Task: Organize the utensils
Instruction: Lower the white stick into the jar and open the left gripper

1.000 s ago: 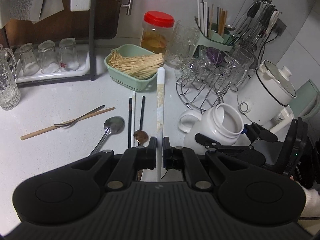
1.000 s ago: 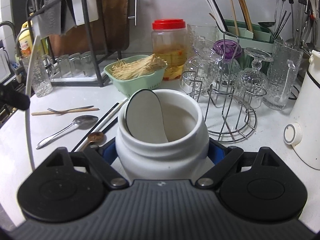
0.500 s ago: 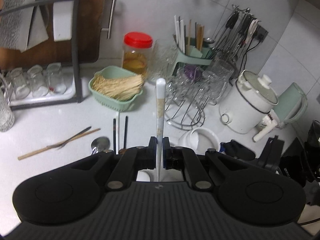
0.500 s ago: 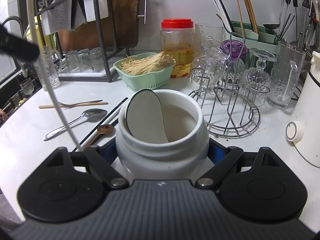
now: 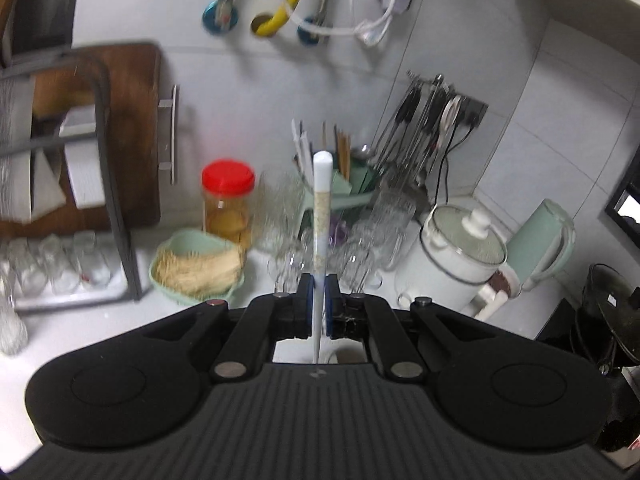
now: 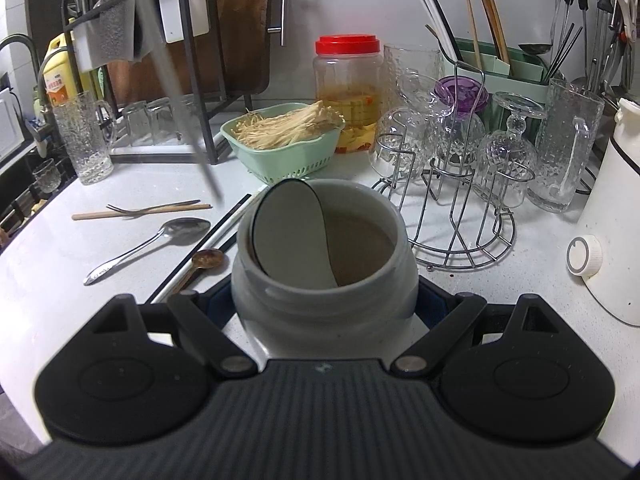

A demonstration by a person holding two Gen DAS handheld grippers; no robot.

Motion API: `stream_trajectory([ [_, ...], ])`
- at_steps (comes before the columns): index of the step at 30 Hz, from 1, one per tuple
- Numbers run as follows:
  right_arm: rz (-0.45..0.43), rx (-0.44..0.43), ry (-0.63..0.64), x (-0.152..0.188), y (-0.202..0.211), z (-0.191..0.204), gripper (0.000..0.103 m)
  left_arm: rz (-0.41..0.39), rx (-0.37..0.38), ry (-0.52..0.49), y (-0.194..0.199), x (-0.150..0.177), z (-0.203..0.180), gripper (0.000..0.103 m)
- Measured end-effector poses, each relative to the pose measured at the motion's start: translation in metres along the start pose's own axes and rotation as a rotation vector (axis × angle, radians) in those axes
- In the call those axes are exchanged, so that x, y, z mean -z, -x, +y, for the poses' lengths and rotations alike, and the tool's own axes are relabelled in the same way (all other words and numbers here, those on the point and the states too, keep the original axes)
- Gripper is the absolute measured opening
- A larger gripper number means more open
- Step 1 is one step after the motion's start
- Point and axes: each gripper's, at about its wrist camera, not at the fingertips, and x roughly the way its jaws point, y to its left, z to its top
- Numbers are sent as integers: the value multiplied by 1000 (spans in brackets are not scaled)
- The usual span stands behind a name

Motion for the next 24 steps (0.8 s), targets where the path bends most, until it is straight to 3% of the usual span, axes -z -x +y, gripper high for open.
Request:
stream_trajectory([
  [8,2,4,-4,-1,-1,1,91,-19,62,-17,-6,-19,-17,6],
  [24,6,4,-1,-1,-1,3,92,208,131,-78,-93,26,-33,6],
])
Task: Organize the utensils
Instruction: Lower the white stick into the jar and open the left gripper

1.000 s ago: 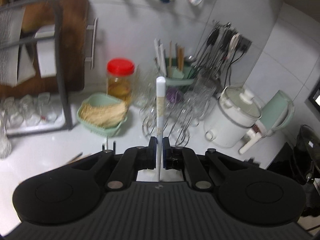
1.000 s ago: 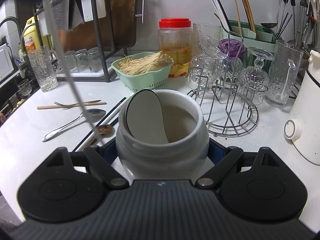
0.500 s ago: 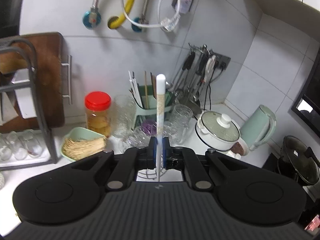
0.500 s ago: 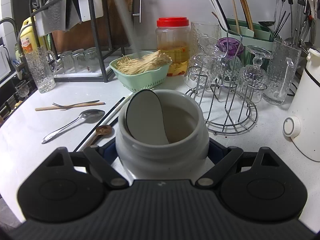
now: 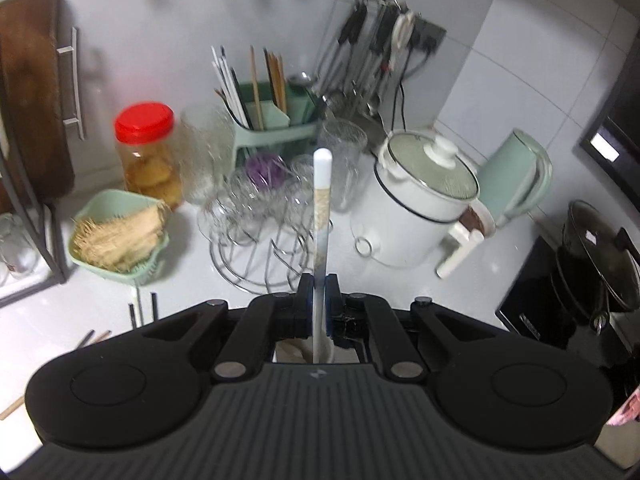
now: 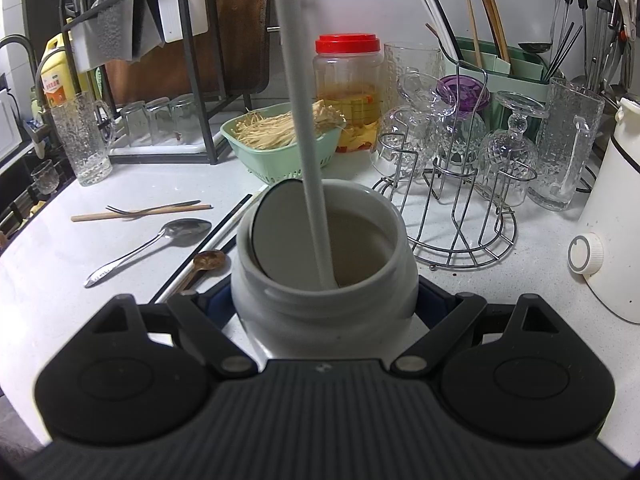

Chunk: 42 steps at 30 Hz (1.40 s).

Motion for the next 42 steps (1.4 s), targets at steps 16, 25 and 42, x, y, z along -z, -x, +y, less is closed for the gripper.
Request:
stream_trajectory([
  [16,21,22,-16,-4,-2,4,92,211,31,-5,-45,10,6,6],
  [25,27,28,-21,-6,-3,5,92,165,38,6,-36,2,9,9],
  [42,45,55,-50,-11,-7,8,91,-123,-14,61,66,0,26,12],
])
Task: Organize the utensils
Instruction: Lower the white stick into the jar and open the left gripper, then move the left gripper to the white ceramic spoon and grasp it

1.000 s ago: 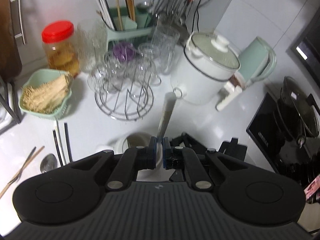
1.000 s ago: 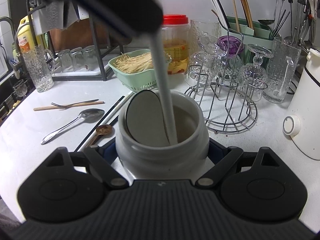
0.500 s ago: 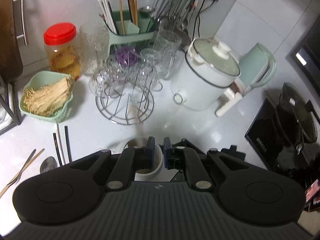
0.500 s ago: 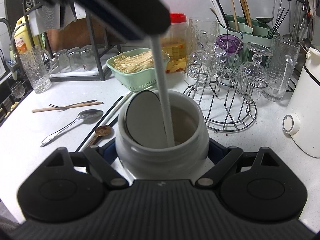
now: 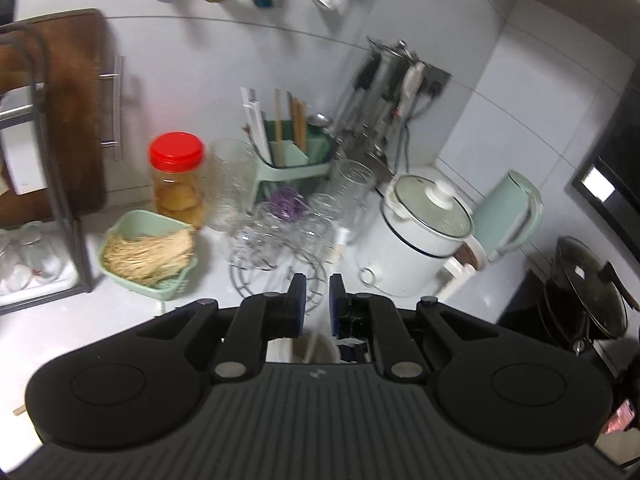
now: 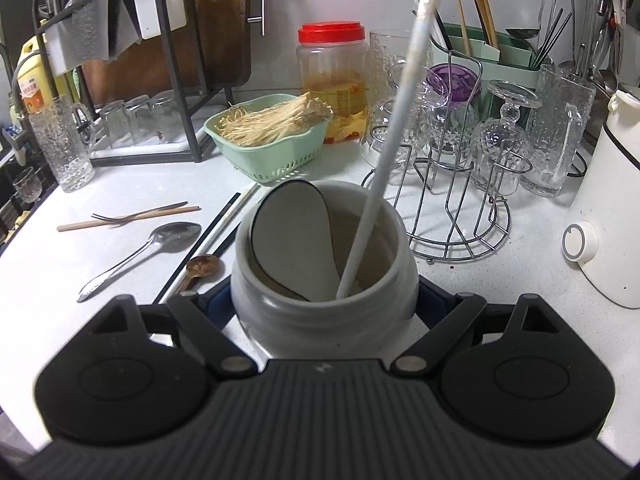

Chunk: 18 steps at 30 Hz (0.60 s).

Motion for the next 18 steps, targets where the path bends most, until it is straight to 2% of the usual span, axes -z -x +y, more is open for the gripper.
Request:
stream_trajectory([
  [7,0,16,-17,-1,-1,-1,91,-11,-106,86,3,24,46,19],
  [14,20,45,-48,0,2,-3,91,31,-133,214,0,69,95,20],
  [18,34,54,-55,1,4,-5,91,72,-127,231,-11,94,108,32],
])
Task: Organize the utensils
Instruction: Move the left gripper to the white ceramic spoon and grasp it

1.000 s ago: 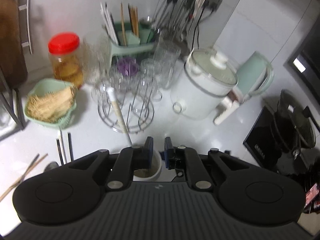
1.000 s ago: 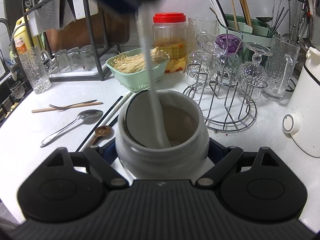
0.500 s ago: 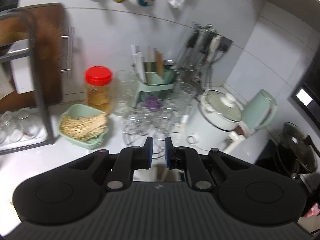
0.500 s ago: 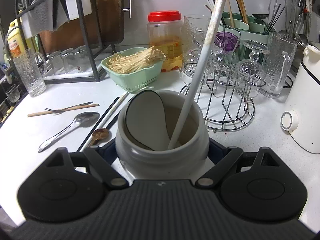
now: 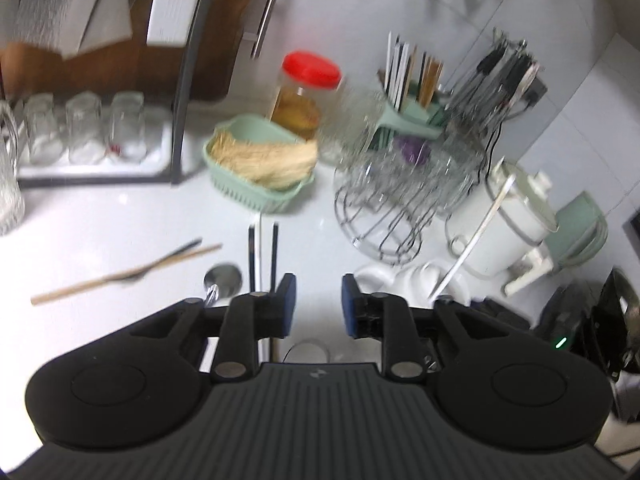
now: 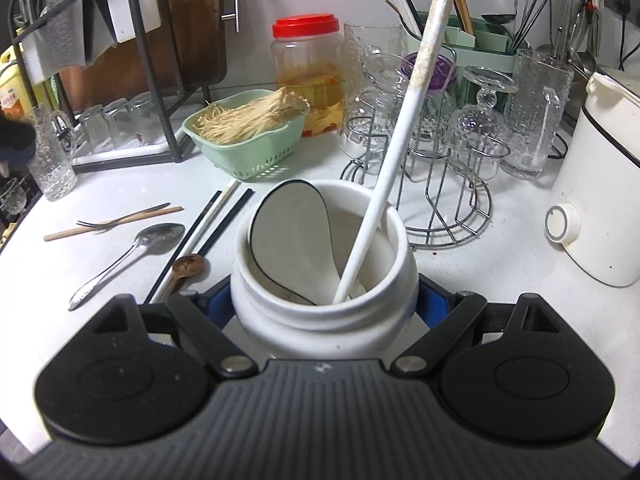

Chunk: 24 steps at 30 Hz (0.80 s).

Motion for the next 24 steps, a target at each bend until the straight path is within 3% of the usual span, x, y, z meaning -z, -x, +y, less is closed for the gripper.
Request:
stream_trajectory([
  [8,42,17,-8,-2,1,0,91,120,35,-140,-51,32,13,35],
  [13,56,31,-23,-1,2,1,91,169,65,-290,-81,42,13,57],
  [24,67,73,-68,9,15,5,91,246,136,-613,-127,58,-8,60],
])
